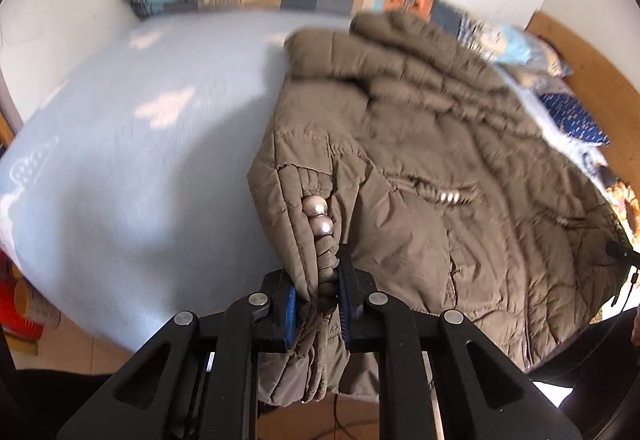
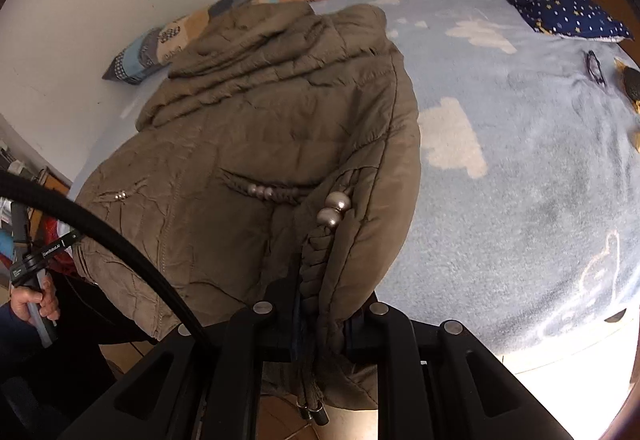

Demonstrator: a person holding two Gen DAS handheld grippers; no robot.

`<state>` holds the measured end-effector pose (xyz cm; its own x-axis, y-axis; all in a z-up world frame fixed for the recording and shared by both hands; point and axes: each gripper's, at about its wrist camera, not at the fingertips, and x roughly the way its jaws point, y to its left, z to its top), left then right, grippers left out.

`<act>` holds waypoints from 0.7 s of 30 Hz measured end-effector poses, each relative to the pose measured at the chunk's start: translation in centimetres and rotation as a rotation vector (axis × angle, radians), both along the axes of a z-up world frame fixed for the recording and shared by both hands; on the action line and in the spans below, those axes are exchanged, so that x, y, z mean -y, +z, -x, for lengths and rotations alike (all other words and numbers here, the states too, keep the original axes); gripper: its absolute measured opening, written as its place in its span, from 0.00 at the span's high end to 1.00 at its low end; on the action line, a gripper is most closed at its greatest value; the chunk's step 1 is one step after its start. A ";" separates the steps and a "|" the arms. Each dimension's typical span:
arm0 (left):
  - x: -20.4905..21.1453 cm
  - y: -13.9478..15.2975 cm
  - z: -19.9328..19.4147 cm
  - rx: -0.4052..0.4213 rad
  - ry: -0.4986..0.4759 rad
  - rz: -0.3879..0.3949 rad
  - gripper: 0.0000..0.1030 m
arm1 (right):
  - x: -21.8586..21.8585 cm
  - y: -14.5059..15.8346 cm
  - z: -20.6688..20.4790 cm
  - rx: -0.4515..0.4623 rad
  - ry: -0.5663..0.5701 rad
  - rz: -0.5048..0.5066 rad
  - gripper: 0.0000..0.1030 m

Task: Fold large clothes
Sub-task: 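Lift the held sleeve cuff with both grippers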

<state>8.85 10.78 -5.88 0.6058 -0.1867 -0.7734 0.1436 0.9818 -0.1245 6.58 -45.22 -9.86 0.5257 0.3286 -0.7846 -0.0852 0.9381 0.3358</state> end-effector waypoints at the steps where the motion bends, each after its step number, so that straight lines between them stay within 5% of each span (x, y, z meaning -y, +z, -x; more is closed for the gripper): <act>1: 0.1 0.6 0.1 0.023 -0.002 0.003 0.85 | 0.0 0.6 0.2 0.029 0.007 -0.010 0.85; 11: -0.7 3.0 0.5 0.132 -0.014 0.004 0.85 | -0.8 4.7 1.3 0.194 0.021 -0.071 0.85; 21: -0.7 2.7 0.4 0.125 -0.006 0.000 0.84 | 0.1 4.1 0.7 0.198 0.008 -0.095 0.85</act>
<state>8.48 11.44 -3.13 0.6962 -0.1905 -0.6921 0.1634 0.9809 -0.1055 5.89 -45.31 -5.71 0.6637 0.4008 -0.6315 -0.1656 0.9021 0.3985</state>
